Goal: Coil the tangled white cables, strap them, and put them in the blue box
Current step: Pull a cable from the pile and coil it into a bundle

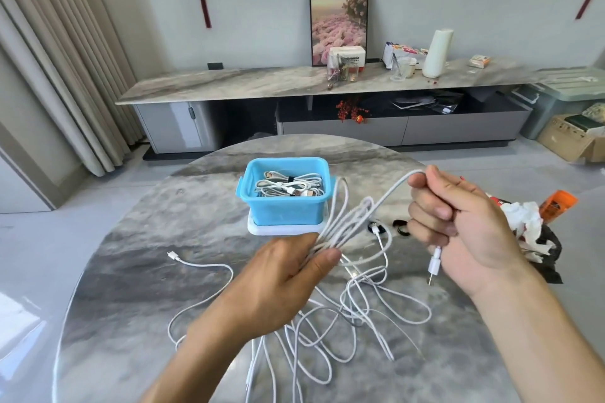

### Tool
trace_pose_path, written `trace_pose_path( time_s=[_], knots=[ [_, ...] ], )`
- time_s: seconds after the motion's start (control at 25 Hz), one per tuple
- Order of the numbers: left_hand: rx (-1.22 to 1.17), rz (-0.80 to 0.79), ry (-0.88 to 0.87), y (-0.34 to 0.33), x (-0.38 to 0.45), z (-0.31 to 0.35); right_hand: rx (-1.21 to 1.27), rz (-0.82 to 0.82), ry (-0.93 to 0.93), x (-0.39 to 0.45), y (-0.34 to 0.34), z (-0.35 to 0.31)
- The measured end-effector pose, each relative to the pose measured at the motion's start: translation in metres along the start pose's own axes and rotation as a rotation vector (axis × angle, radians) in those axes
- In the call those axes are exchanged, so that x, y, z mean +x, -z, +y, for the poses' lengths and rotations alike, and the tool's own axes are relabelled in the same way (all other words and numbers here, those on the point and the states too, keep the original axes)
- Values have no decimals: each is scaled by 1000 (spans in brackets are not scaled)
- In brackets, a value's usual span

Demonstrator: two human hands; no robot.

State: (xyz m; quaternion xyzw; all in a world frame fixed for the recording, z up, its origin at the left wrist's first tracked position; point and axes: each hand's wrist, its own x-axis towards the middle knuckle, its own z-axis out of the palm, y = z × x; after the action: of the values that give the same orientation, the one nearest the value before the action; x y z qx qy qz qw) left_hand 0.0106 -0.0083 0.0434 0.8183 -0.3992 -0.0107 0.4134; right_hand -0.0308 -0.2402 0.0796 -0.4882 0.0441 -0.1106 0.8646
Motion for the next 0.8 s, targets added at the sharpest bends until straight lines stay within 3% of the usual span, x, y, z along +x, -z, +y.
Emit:
trace_pose_path(
  time_s=[0.12, 0.28, 0.44, 0.56, 0.8],
  knots=[
    [-389, 95, 161, -7, 2, 7, 76, 23, -72, -2, -8, 9],
    [-675, 320, 408, -12, 5, 12, -252, -44, -76, -11, -33, 43],
    [-692, 274, 429, -10, 6, 13, -397, -105, -21, -15, -44, 63],
    [-636, 190, 344, -17, 4, 18, -515, -135, 106, -14, -40, 63],
    [-551, 100, 288, -22, 3, 16, -766, -40, 350, -14, -36, 65]
  ],
)
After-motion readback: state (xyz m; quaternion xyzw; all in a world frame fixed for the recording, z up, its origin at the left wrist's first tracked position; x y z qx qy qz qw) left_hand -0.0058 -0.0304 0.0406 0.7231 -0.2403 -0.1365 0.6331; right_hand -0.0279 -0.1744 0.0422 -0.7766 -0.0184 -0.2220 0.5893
